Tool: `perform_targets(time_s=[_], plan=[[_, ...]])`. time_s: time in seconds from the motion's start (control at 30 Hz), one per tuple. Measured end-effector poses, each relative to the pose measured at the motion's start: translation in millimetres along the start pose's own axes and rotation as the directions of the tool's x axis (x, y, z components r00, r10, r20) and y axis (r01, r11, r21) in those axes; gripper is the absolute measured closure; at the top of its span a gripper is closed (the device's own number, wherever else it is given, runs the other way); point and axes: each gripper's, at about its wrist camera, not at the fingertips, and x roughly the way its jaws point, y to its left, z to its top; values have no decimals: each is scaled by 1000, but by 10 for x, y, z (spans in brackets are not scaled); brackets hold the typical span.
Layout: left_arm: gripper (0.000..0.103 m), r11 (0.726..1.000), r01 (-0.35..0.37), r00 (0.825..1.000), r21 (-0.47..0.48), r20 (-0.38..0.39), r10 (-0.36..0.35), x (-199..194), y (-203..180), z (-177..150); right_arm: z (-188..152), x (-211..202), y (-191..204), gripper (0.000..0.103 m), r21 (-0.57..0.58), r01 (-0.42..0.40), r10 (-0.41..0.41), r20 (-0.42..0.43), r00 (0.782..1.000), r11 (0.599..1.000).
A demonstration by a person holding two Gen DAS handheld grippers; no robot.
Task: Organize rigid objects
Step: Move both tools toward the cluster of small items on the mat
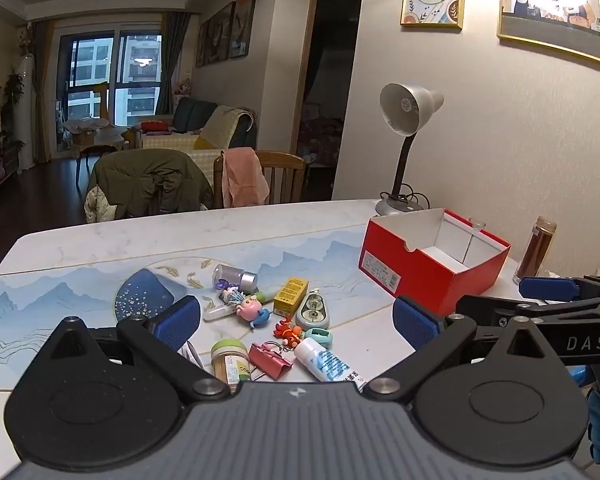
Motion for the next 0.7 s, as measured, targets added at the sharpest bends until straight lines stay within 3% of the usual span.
perform_targets(time_s=[0.03,0.3,0.7], plan=[[0,1000,0,1000,-6,29,0,-42,3,-23,1,-7,-2,1,1,1,-1,1,1000,1000],[0,1000,-15,999,6,37,15,-143,-214,38,1,-37,-1,1,8,1,-1,6,1000,1000],[0,1000,-19,999,-8,38,19,-184,-109,43,21,-107,-34,1,2,4,-4,11,1000,1000]])
